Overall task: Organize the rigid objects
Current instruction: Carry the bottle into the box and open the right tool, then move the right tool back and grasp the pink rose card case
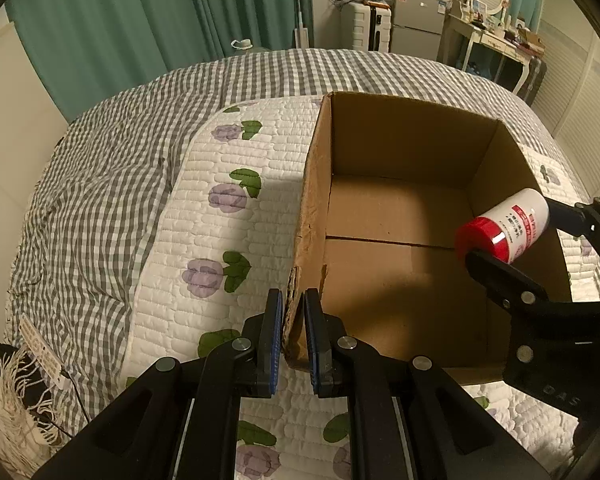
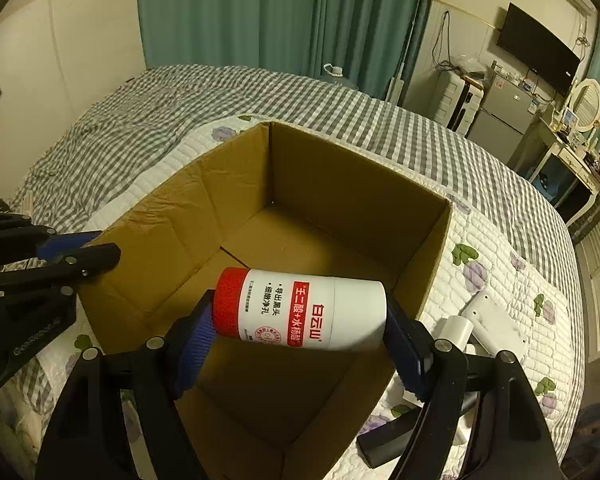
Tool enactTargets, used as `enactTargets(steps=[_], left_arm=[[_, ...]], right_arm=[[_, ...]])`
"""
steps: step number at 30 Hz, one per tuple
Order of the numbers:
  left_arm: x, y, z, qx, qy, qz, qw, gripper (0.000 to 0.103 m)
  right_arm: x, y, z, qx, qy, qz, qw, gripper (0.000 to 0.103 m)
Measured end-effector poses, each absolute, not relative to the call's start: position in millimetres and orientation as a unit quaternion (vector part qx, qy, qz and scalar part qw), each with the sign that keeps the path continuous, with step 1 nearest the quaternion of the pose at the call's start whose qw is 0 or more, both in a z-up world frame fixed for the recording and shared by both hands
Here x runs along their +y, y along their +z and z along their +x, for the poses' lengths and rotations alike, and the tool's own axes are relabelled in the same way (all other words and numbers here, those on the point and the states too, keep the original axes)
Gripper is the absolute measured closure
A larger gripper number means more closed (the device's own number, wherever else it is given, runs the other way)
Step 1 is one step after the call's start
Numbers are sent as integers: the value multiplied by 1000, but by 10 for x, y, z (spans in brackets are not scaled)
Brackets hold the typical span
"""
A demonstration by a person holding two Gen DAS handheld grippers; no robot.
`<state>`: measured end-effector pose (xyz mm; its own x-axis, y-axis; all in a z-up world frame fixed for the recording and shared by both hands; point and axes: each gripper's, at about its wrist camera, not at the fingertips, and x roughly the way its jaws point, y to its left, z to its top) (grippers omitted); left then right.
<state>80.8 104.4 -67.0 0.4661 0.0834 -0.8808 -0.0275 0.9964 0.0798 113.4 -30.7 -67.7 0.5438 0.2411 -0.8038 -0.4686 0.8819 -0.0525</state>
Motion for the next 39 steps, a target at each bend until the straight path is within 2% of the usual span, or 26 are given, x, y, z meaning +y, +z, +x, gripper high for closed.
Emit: enactTargets(steps=[2,3,4,12,17,21,28,39], left_arm=[[1049,-670,806,516,33,25,856,92],[1051,-673,806,516,34,25,855,92],[1050,-680,809,520,29,20,854,92],[1055,-677,804,518,32,22,855,92],[1056,-677,800,518,34,24,854,92],[1050,-679,796,520,36,25,853,92],[1035,-687,803,522,42,28,852,92],[1021,-699,810,526,48,33,849,92]], right_arm=[[-331,-623,1113,427,205,-127,871,16],[-372,-552,1086,413,200,-120,880,7],[-429,-503,1089,405,193,-116,886,2],[-1124,65,1052,376,140,-77,913,0],[-1731,160,1040,375,86,-54,921,0],[-2180,-45,1051,397,48,-35,916,0],[-2782,-795,1147,466,4,-17,885,0],[-2943,-1702,1565,538,36,-17,842,1]])
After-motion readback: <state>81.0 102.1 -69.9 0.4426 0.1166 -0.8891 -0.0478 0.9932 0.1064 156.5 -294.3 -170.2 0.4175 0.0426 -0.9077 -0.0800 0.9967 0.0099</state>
